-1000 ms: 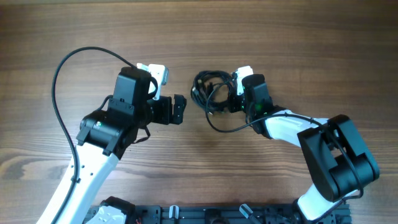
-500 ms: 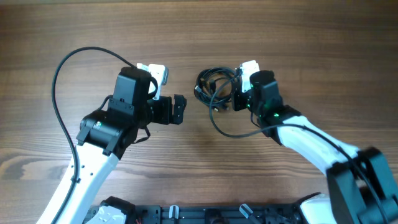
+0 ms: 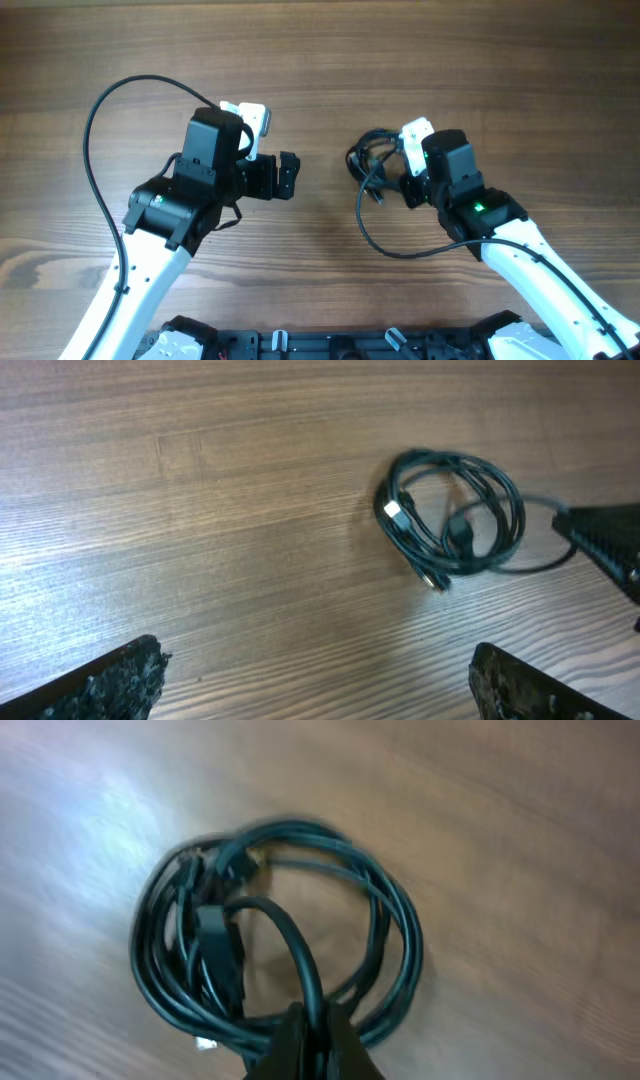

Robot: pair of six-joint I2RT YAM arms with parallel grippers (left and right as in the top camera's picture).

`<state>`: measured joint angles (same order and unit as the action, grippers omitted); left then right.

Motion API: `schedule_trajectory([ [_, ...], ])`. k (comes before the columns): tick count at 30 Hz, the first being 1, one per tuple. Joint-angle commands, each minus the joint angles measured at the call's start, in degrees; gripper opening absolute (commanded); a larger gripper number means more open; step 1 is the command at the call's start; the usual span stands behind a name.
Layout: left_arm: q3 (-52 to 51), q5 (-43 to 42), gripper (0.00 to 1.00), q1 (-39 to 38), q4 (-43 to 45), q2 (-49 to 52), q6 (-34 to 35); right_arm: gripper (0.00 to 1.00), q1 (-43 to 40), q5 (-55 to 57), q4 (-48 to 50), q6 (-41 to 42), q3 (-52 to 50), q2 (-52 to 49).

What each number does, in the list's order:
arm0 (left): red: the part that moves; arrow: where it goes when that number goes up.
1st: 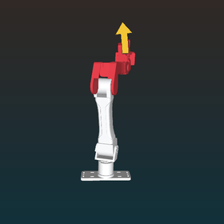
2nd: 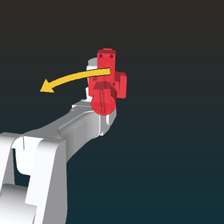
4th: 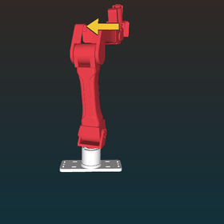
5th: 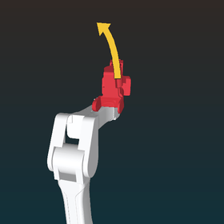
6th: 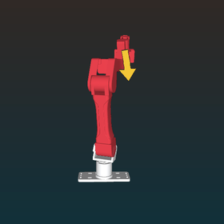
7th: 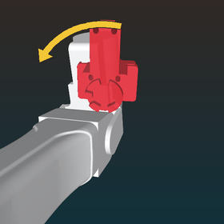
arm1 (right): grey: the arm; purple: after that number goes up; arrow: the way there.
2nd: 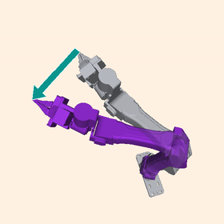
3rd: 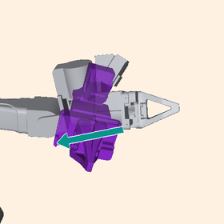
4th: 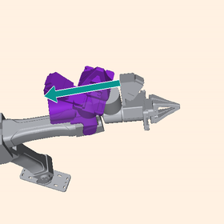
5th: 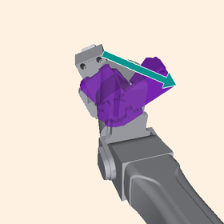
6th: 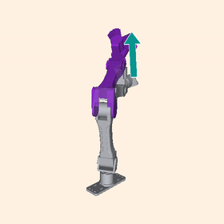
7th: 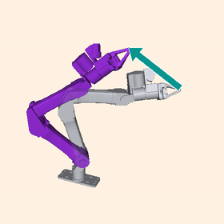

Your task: Untangle cables

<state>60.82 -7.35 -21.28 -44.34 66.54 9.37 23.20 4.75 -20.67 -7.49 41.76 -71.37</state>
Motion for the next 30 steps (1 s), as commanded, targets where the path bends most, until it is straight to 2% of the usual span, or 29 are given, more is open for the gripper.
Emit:
schedule_trajectory([
  [1,1.03,-0.66,1.0,-0.2,0.61,0.33,0.04,0.04,0.09,6.71,-3.61,-5.27,1.62,0.66],
  [6,1.03,-0.68,1.0,-0.2,0.83,0.33,0.07,0.04,0.09,8.79,-5.05,-7.72,2.64,0.63],
  [13,1.03,-0.7,1.0,-0.2,1.68,0.33,0.09,0.05,0.09,-12.46,9.99,-9.66,2.62,-0.61],
  [17,1.03,-0.68,1.0,-0.2,1.66,0.33,0.09,0.04,0.09,-18.62,14.21,-10.69,2.62,-5.29],
  [21,1.03,-0.68,1.0,-0.2,1.7,0.33,0.09,0.04,1.84,-20.33,14.01,-12.09,2.62,-10.16],
  [26,1.03,-0.7,1.0,-0.2,2.51,0.33,0.07,0.04,4.68,-19.45,11.78,-16.52,2.71,-10.36],
  [30,1.03,-0.68,1.0,-0.2,3.04,0.33,0.07,0.04,4.76,-13.6,4.46,-16.59,4.09,-10.36],
])
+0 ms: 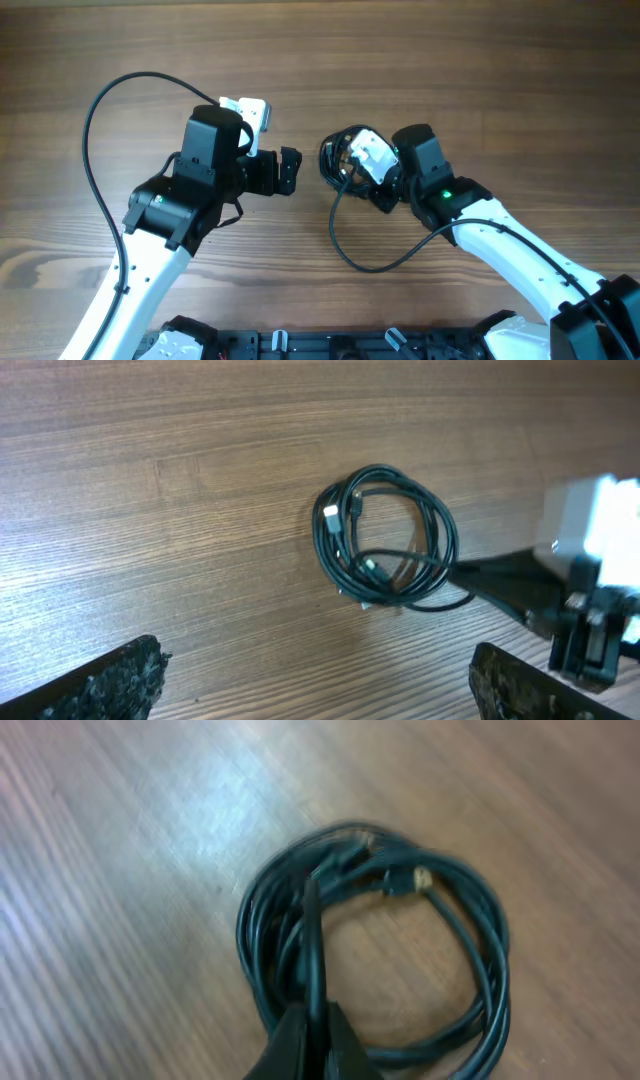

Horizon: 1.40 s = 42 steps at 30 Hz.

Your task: Untangle cables

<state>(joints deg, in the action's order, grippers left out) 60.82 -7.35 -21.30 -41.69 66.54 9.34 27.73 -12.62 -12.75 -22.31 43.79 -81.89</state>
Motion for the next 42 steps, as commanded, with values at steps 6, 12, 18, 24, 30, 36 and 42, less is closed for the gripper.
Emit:
schedule_trajectory([
  [6,1.03,-0.68,1.0,-0.17,1.2,0.33,0.09,0.04,0.24,13.9,-19.58,-3.26,10.6,0.15],
  [12,1.03,-0.66,1.0,-0.17,1.22,0.33,0.09,0.04,0.24,15.47,-32.02,-4.76,21.53,0.13],
  [18,1.03,-0.66,1.0,-0.17,1.2,0.33,0.09,0.04,0.24,23.93,-40.96,-6.1,27.74,0.13],
  [24,1.03,-0.66,1.0,-0.17,1.2,0.33,0.09,0.04,0.24,31.87,-43.52,-10.88,27.74,0.11],
  [30,1.03,-0.68,1.0,-0.17,1.14,0.33,0.11,0.04,0.24,35.95,-37.11,-23.02,27.74,0.11],
  [36,1.03,-0.7,1.0,-0.2,0.09,0.33,0.13,0.04,0.37,29.46,-21.0,-39.45,27.74,-2.23],
  [42,1.03,-0.7,1.0,-0.2,-0.57,0.33,0.11,0.04,2.25,24.85,-23.08,-43.23,27.71,-8.66],
])
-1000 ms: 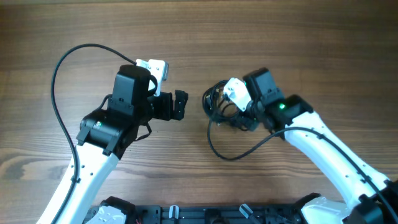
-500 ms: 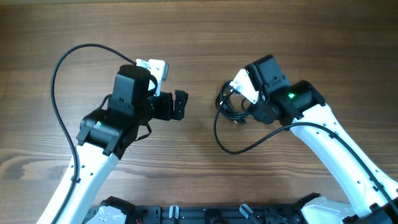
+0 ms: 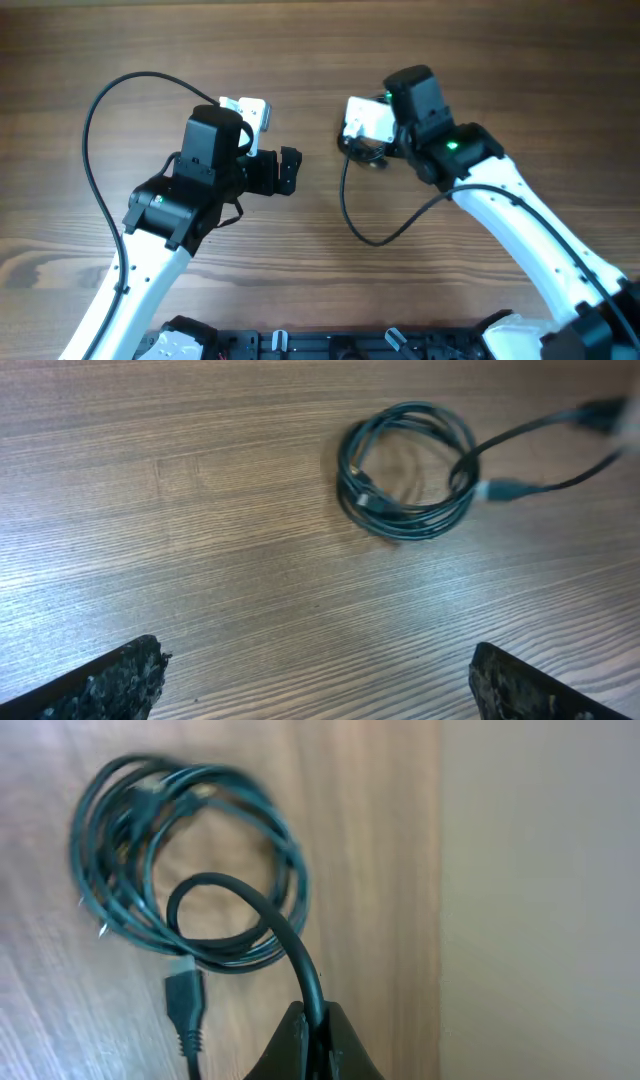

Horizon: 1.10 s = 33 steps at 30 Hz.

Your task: Untangle cables

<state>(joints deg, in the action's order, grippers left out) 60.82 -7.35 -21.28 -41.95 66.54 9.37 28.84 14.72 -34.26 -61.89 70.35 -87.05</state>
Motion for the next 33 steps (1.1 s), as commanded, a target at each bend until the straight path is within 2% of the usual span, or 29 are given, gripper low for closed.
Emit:
schedule_trajectory([
  [1,1.03,-0.7,1.0,-0.22,-0.33,0.33,0.11,0.04,1.25,-1.75,-2.69,-3.67,1.16,-4.35],
  [6,1.03,-0.7,1.0,-0.22,-0.28,0.33,0.09,0.04,1.27,4.79,-6.21,-4.57,1.16,-8.24],
  [10,1.03,-0.7,1.0,-0.22,-0.28,0.33,0.11,0.04,1.27,5.53,-3.43,-11.04,1.16,-8.5],
  [12,1.03,-0.72,1.0,-0.22,-0.31,0.33,0.11,0.04,1.27,8.07,-0.98,-15.28,1.16,-8.5],
  [17,1.03,-0.74,1.0,-0.22,-0.33,0.33,0.11,0.04,1.27,14.45,7.78,-34.14,1.16,-8.5],
  [20,1.03,-0.72,1.0,-0.22,-0.5,0.33,0.11,0.04,1.55,13.84,12.98,-38.69,1.16,-8.5],
  [22,1.03,-0.72,1.0,-0.22,-0.5,0.33,0.11,0.04,1.84,11.15,14.19,-39.1,1.16,-8.5],
  [26,1.03,-0.72,1.0,-0.22,-0.5,0.33,0.11,0.04,2.19,-3.43,12.68,-38.97,1.16,-8.72],
  [30,1.03,-0.72,1.0,-0.22,-0.52,0.33,0.11,0.05,2.34,-20.06,12.11,-33.57,1.16,-9.16],
  [31,1.03,-0.74,1.0,-0.22,-0.52,0.33,0.11,0.08,2.34,-22.97,11.41,-32.0,1.16,-9.42],
  [32,1.03,-0.74,1.0,-0.22,-0.57,0.33,0.11,0.15,2.34,-23.89,10.97,-30.67,1.16,-9.53],
  [33,1.03,-0.74,1.0,-0.22,-0.57,0.33,0.11,0.16,2.34,-24.35,10.54,-29.09,1.16,-9.73],
])
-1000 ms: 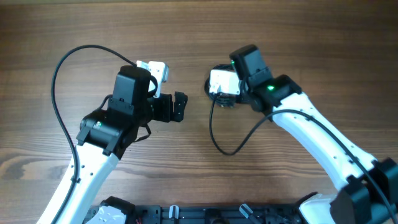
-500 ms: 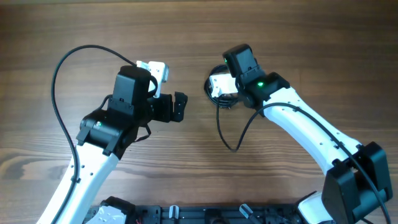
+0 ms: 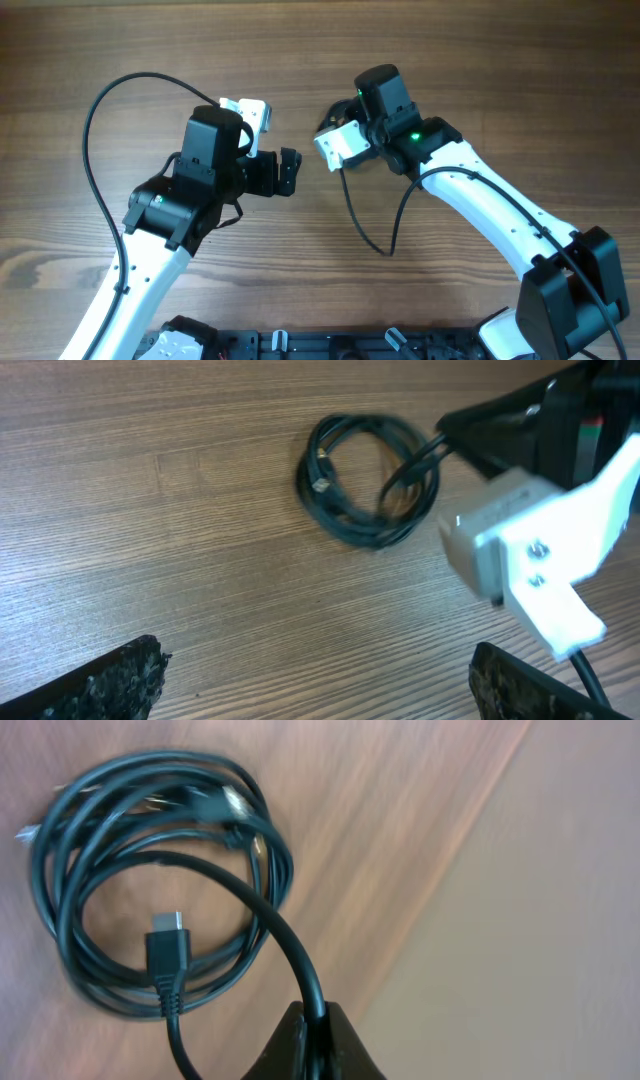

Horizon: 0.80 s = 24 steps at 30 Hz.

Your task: Untangle cables

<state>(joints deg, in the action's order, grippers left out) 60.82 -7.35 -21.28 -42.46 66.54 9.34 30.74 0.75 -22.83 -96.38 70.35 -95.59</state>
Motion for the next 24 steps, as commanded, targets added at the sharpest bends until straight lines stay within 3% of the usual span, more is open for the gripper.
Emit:
schedule_trajectory([
  [1,1.03,-0.74,1.0,-0.22,-0.04,0.33,0.13,0.18,0.44,-10.54,-1.38,7.52,1.16,-1.4],
  [2,1.03,-0.72,1.0,-0.22,-0.02,0.33,0.13,0.24,0.44,-10.49,-2.29,9.2,1.16,-1.68],
  [3,1.03,-0.72,1.0,-0.22,-0.02,0.33,0.13,0.47,0.42,-10.49,-3.15,9.97,1.16,-1.81],
  [4,1.03,-0.72,1.0,-0.22,-0.02,0.33,0.13,1.0,0.42,-10.21,-4.24,10.91,1.16,-1.92],
  [10,1.03,-0.72,1.0,-0.22,-0.02,0.33,0.13,1.0,0.28,-0.28,-4.22,29.79,1.16,-1.92],
  [13,1.03,-0.72,1.0,-0.22,-0.02,0.33,0.13,1.0,-0.9,3.3,-4.52,47.67,1.16,-1.92],
  [20,1.03,-0.7,1.0,-0.22,0.0,0.33,0.11,1.0,-6.16,-1.97,-7.93,90.73,0.61,-1.99],
  [24,1.03,-0.7,1.0,-0.22,0.0,0.33,0.11,1.0,-7.19,-7.34,-9.51,107.56,0.42,-1.99],
])
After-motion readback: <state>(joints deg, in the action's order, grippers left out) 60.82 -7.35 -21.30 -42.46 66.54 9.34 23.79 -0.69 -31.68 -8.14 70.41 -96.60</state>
